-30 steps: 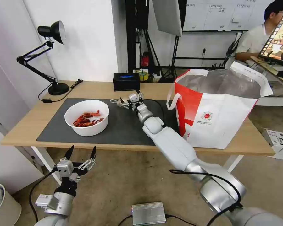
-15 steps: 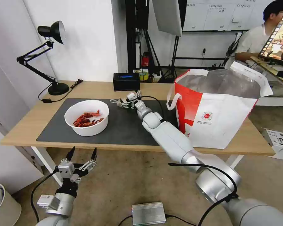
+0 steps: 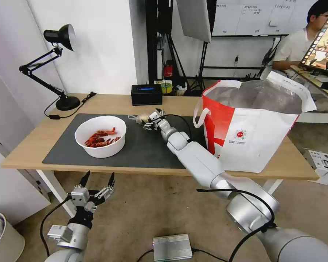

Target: Pick up the trash from the table and place it into the takeout bag.

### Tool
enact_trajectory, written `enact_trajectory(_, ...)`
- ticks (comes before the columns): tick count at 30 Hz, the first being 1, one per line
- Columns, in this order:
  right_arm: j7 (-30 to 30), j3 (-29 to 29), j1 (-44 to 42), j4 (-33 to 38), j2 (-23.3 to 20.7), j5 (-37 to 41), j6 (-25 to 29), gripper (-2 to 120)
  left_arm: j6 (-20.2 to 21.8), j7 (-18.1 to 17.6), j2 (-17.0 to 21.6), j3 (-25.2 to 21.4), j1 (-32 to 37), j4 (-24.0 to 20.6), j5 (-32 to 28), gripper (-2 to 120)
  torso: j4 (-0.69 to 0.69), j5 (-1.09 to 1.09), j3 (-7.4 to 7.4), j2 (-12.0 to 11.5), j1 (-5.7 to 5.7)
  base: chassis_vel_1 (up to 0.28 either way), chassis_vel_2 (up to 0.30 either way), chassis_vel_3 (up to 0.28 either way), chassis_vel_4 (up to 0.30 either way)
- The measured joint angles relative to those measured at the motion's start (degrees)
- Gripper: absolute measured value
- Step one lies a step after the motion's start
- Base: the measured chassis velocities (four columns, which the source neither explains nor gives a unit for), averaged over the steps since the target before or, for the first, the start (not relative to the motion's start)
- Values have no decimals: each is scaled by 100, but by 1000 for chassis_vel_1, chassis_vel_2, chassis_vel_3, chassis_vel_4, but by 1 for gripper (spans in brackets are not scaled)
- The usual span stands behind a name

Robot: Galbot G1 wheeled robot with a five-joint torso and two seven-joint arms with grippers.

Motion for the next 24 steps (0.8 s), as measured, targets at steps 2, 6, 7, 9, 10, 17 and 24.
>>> enact_trajectory(2,-16,-3,22,-38,2,-34,2,100,0,0,8,26,-43,27,8,100,0,0,0,0,0,0,0,0,0)
enact_trajectory(6,-35,-18,38,-69,3,-108,3,100,5,2,12,87,-86,59,42,100,0,0,0,1,0,0,0,0,0)
enact_trajectory(7,-35,-18,38,-69,3,-108,3,100,5,2,12,87,-86,59,42,100,0,0,0,1,0,0,0,0,0)
enact_trajectory(9,-46,-26,50,-93,6,-154,1,100,6,2,10,115,-105,85,66,100,0,0,0,1,0,0,0,0,0)
enact_trajectory(10,-69,-38,57,-110,6,-176,1,100,7,2,9,131,-113,96,74,100,0,0,0,1,0,0,0,0,0)
enact_trajectory(17,-130,-51,16,-126,9,-204,0,77,9,2,4,147,-139,126,83,100,0,0,0,0,0,0,0,0,0)
enact_trajectory(24,-136,-46,-19,-131,9,-204,0,58,9,2,4,153,-152,177,83,100,0,0,0,0,0,0,0,0,0)
